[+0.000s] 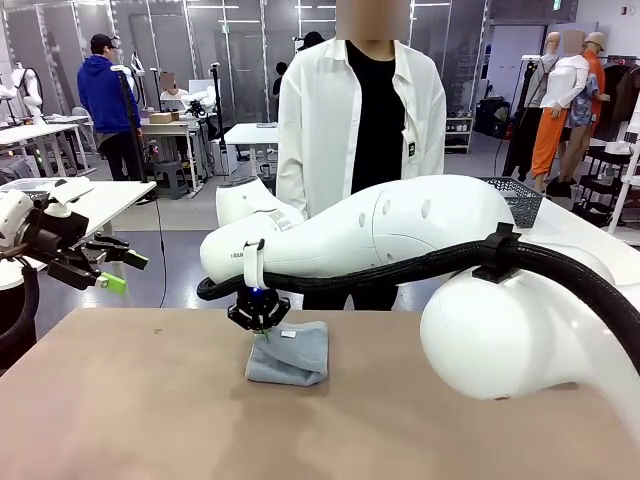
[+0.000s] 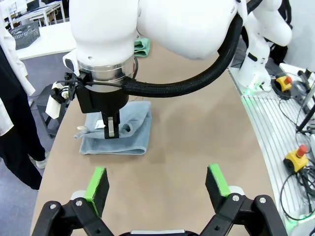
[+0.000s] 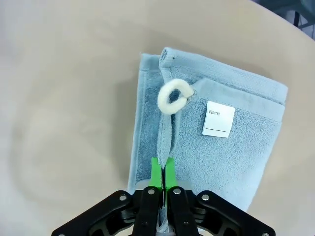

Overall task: Fold the towels and place them in the basket.
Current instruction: When a person lays out a Towel with hook on the table, fold it in half twice.

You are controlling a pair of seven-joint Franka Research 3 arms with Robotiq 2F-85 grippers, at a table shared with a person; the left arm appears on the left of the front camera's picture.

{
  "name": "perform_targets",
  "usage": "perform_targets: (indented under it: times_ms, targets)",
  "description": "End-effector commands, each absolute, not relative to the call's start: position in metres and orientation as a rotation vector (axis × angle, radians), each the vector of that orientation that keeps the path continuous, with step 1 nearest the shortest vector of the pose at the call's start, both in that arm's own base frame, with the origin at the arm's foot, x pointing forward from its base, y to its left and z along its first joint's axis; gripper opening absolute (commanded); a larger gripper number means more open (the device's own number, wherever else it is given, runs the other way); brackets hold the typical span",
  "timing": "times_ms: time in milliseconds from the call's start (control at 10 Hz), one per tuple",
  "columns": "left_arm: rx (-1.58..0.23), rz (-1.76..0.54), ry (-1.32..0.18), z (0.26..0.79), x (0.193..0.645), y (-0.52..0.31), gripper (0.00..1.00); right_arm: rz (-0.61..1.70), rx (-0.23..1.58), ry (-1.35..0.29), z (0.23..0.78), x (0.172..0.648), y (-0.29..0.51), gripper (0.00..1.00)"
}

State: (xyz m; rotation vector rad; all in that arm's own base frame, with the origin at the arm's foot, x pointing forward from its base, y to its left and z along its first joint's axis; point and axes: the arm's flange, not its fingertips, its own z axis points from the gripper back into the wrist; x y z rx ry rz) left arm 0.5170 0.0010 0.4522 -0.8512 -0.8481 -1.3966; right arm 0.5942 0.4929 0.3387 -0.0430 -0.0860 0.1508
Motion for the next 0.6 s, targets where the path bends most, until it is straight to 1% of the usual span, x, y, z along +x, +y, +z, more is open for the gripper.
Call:
perform_targets:
  times_ms: [0, 100, 200, 300, 400, 500]
  targets:
    - [-0.855, -1.399, -0.849, 0.4536, 0.5166, 0.0015, 1.00, 0.172, -0.022, -0.065, 0.3411, 0.6032, 0.4944, 0.00]
    - [-0.855, -1.399, -0.849, 0.4536, 0.5166, 0.0015, 1.00, 0.167, -0.014, -0.063, 0.3380, 0.6044, 0.4944, 0.22]
    - [-0.855, -1.399, -0.849, 0.4536, 0.5166, 0.0015, 1.00, 0.170, -0.012, -0.067, 0.3365, 0.6038, 0.4947, 0.22]
    - [-0.855, -1.399, -0.849, 0.4536, 0.5166, 0.0015, 1.00, 0.173, -0.008, -0.076, 0.3369, 0.6022, 0.4951, 0.41]
    - [-0.855, -1.399, -0.849, 0.4536, 0.5166, 0.0015, 1.00, 0.176, -0.002, -0.084, 0.3392, 0.5998, 0.4954, 0.25]
    - [-0.855, -1.399, -0.849, 0.4536, 0.5166, 0.0015, 1.00, 0.184, 0.007, -0.088, 0.3422, 0.5964, 0.4948, 0.60]
